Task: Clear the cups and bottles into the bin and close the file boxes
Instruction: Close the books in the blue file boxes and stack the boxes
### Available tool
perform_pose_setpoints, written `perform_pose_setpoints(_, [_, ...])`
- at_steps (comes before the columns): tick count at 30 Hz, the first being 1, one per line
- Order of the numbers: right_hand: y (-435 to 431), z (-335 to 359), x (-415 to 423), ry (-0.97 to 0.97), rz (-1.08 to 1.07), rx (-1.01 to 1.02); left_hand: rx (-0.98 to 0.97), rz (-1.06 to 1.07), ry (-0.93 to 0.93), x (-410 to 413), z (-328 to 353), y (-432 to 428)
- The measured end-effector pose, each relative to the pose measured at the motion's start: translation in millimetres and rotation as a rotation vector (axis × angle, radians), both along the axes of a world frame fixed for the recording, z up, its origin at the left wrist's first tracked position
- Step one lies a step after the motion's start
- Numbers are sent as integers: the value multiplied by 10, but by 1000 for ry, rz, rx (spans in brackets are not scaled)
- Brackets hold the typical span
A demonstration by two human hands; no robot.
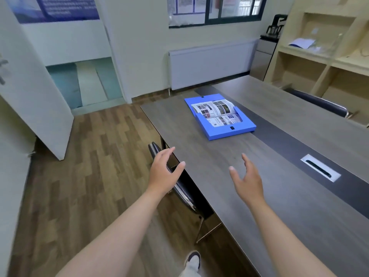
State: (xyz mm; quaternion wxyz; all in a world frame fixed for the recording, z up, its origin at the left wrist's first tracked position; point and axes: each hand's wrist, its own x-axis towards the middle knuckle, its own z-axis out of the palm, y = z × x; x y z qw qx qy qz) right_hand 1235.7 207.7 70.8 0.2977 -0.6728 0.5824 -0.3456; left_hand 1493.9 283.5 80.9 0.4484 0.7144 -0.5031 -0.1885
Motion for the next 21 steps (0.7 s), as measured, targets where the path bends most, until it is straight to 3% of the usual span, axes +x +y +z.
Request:
perform_pose_setpoints(13, [-2250,-338,1232,-11,-60,141,84,-109,-59,1210,-54,-2370])
perform_pose_setpoints(21, [-3088,-518,1551,83,-139,197,91,-172,-15,1564,-138,-3583])
